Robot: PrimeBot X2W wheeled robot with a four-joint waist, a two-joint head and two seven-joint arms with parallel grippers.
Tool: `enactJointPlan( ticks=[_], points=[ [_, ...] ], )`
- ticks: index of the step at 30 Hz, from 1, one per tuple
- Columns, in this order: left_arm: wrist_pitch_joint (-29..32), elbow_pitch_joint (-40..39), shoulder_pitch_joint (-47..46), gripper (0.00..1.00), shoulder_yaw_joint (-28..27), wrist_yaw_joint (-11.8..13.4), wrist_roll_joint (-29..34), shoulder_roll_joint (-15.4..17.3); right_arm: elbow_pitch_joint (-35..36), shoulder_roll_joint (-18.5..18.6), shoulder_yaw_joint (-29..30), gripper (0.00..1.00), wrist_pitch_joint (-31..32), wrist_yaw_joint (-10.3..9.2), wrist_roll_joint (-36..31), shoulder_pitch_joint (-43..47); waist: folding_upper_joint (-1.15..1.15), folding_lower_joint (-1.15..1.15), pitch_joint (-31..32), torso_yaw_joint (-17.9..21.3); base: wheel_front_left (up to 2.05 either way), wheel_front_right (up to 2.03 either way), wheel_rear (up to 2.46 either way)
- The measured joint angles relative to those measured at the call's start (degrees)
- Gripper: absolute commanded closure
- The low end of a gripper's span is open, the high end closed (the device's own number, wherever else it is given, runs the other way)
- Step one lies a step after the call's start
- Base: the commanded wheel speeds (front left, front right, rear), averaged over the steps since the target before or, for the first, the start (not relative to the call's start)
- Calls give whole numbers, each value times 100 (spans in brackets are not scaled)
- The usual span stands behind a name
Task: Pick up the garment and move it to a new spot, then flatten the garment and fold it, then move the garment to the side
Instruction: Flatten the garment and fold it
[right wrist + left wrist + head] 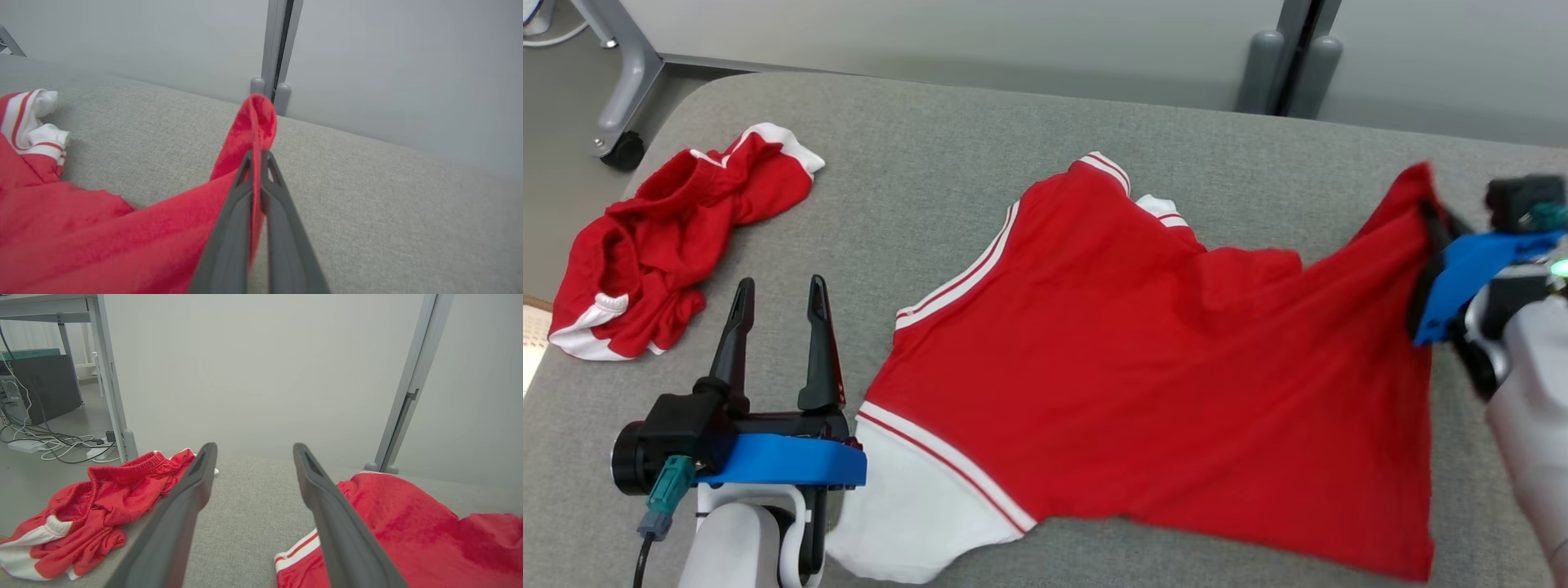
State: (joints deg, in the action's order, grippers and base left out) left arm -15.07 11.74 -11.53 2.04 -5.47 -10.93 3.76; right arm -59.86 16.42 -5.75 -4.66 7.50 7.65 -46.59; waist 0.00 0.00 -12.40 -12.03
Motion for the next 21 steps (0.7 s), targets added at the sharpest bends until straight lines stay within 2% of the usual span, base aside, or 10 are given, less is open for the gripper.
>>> enactJointPlan(
  ticks=[9,10,11,12,21],
  points=[
    [0,37,-45,0,22,-51,1,-42,-536,510,746,100,-256,0,-114,-847,0,0,-60,-199,0,0,0],
    [0,45,-50,0,22,-58,1,-46,-602,545,795,85,-282,-1,-154,-884,0,0,-68,-217,0,0,0],
    [0,49,-58,0,22,-59,1,-49,-668,552,828,45,-309,-1,-175,-917,0,0,-75,-230,0,0,0],
    [0,49,-61,0,20,-62,1,-51,-731,538,849,0,-355,-1,-216,-933,0,0,-79,-238,0,0,0],
    [0,14,10,0,-177,-40,93,-56,-816,193,1045,0,-945,-1,-375,-754,0,0,28,-18,0,0,0]
  ],
)
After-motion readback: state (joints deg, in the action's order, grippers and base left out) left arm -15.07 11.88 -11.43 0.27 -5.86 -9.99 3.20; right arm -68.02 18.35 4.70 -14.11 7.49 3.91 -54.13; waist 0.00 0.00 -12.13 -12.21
